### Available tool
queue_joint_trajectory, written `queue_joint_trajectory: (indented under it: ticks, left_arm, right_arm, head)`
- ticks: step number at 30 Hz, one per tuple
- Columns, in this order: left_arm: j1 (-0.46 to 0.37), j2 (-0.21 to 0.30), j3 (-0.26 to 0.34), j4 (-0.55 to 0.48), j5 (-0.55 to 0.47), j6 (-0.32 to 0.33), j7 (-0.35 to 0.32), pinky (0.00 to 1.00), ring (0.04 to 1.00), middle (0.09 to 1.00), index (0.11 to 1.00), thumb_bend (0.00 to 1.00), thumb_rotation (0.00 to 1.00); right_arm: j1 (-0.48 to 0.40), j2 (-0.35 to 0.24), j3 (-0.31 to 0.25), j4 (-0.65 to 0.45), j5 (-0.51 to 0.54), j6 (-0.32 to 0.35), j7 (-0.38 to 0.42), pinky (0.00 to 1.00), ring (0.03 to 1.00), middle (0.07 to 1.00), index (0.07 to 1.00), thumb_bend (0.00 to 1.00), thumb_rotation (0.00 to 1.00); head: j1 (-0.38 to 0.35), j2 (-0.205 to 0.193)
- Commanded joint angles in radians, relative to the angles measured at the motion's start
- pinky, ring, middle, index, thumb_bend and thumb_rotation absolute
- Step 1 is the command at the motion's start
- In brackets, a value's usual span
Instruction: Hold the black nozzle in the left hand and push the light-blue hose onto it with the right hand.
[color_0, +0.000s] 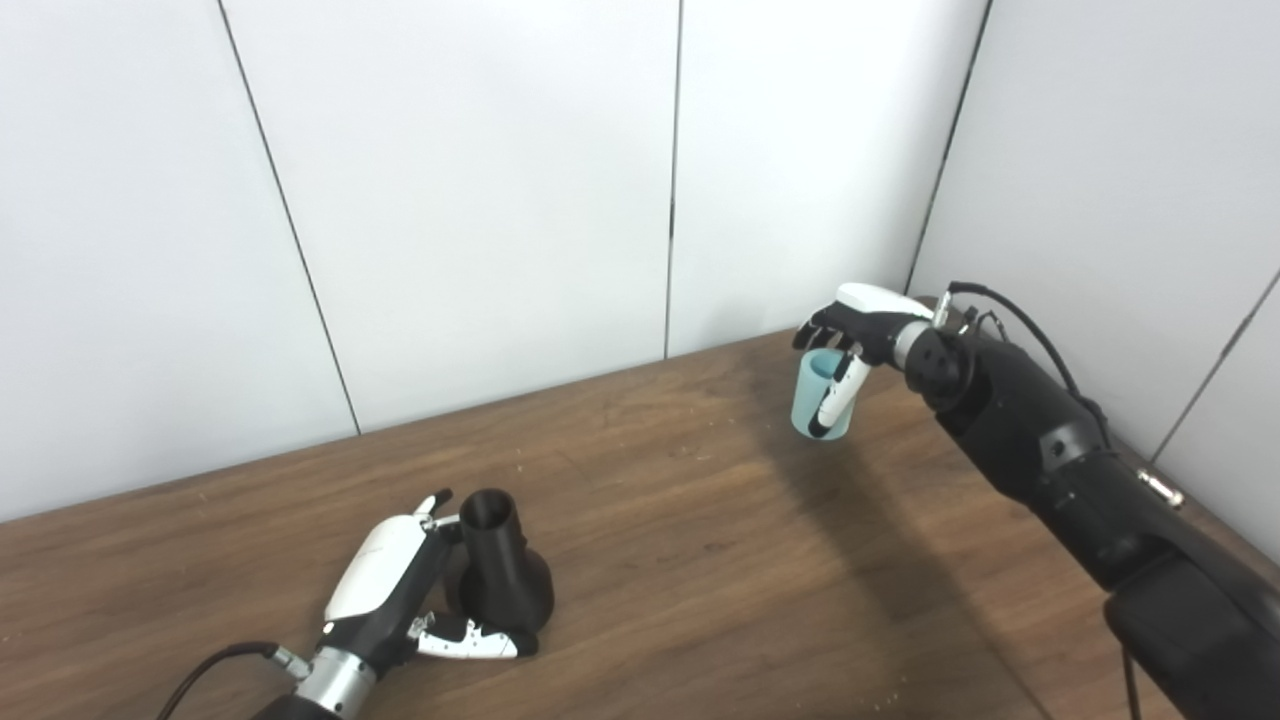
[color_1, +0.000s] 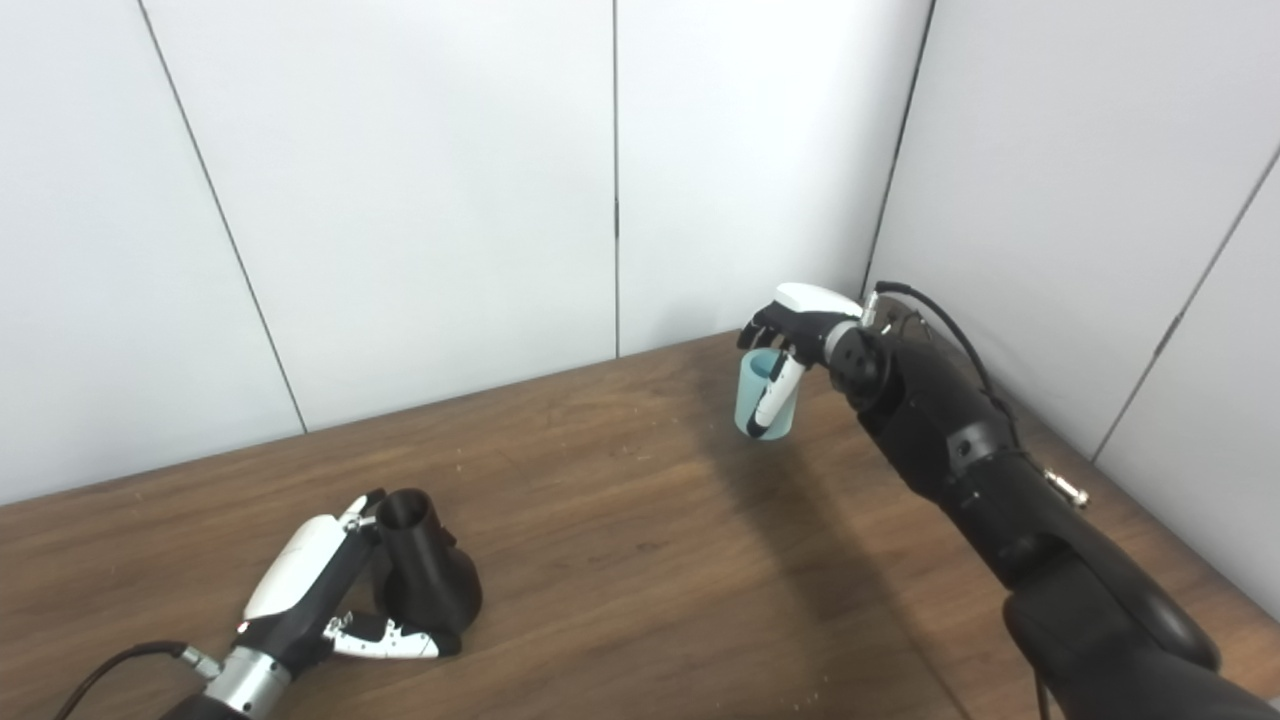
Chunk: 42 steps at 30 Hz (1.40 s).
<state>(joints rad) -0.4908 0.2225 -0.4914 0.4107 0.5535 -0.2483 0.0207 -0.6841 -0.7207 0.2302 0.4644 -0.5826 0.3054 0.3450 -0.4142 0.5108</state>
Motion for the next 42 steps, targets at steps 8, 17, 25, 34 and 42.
queue_joint_trajectory:
  ticks: [8, 17, 25, 34, 42]
  left_arm:
    - [0.060, 0.069, -0.019, 0.040, 0.054, 0.078, -0.093, 1.00, 0.677, 0.489, 0.485, 0.53, 0.00]
    - [0.058, 0.067, -0.021, 0.049, 0.050, 0.072, -0.094, 1.00, 0.677, 0.489, 0.485, 0.53, 0.00]
    - [0.052, 0.063, -0.018, 0.044, 0.043, 0.079, -0.102, 1.00, 0.677, 0.490, 0.485, 0.53, 0.00]
    - [0.040, 0.039, -0.026, 0.050, 0.051, 0.085, -0.096, 1.00, 0.672, 0.476, 0.495, 0.53, 0.00]
    - [0.038, 0.001, -0.042, 0.003, 0.074, 0.161, -0.107, 1.00, 0.652, 0.479, 0.491, 0.53, 0.00]
  right_arm:
    - [-0.031, -0.033, -0.023, -0.028, -0.018, -0.013, -0.051, 0.41, 0.471, 0.491, 0.507, 0.56, 0.00]
    - [-0.032, -0.025, -0.033, -0.008, -0.006, -0.036, -0.099, 0.49, 0.524, 0.518, 0.452, 0.53, 0.00]
    - [-0.028, -0.011, -0.054, -0.026, 0.003, -0.081, -0.168, 0.48, 0.482, 0.495, 0.463, 0.52, 0.00]
    - [-0.055, 0.061, -0.030, -0.337, 0.091, -0.169, -0.063, 0.42, 0.462, 0.486, 0.473, 0.52, 0.00]
    - [-0.101, 0.119, 0.001, -0.499, 0.091, -0.171, 0.051, 0.39, 0.449, 0.485, 0.480, 0.52, 0.00]
  head:
    - [0.003, 0.015]
    - [0.006, 0.018]
    - [0.031, 0.017]
    - [0.162, 0.029]
    - [0.303, 0.048]
